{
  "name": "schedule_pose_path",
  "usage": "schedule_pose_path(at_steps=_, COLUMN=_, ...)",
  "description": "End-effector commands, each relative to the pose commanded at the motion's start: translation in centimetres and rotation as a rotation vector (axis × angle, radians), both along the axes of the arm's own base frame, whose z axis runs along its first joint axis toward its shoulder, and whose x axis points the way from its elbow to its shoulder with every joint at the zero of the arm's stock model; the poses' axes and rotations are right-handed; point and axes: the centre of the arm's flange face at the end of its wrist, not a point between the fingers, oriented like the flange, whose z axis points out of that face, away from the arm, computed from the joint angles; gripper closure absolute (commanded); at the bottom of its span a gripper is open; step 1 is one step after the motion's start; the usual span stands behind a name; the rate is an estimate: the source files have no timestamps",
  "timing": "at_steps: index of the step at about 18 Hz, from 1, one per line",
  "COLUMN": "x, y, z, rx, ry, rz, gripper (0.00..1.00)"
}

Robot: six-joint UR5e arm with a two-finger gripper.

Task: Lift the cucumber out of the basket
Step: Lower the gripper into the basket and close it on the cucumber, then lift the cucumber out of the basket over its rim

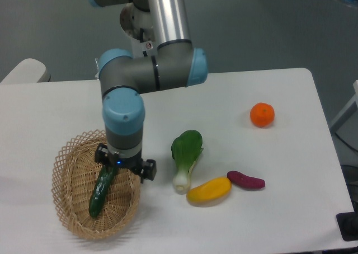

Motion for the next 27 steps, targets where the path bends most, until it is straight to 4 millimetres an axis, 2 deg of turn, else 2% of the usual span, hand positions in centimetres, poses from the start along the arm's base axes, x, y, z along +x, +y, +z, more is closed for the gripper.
schedule_pose_path(at_steps=2, x=0.4, y=-0.4, z=-1.0, rx=-0.002, ry=-0.001, rz=-0.003, gripper=0.00)
schedule_pose_path(at_steps=4, x=1.9, y=-0.3, z=-2.1, rx=-0.014, ry=-0.008, rz=-0.023, gripper=0.00)
schedule_pose_path(at_steps=6, x=2.2, y=-0.2, z=-3.1, rx=-0.038, ry=0.001, rz=-0.028, gripper=0.00)
schedule_pose_path(at_steps=12, x=3.2, y=0.0, z=-3.4, rx=-0.043, ry=0.007, rz=-0.043, gripper=0.00)
schedule_pose_path(at_steps=13, x=3.1, y=0.1, z=-3.2, rx=-0.040, ry=0.011, rz=-0.043, gripper=0.03)
schedule_pose_path(at_steps=15, x=3.2, y=0.2, z=-3.1, rx=-0.033, ry=0.013, rz=-0.048, gripper=0.53)
schedule_pose_path(at_steps=16, x=3.1, y=0.3, z=-3.0, rx=-0.031, ry=0.014, rz=-0.049, gripper=0.70)
schedule_pose_path(at_steps=17, x=3.1, y=0.4, z=-2.8, rx=-0.027, ry=0.017, rz=-0.052, gripper=0.78)
schedule_pose_path(at_steps=21, x=2.8, y=0.7, z=-2.8, rx=-0.021, ry=0.020, rz=-0.053, gripper=0.88)
schedule_pose_path(at_steps=27, x=2.5, y=1.1, z=-2.1, rx=-0.007, ry=0.030, rz=-0.055, gripper=0.90)
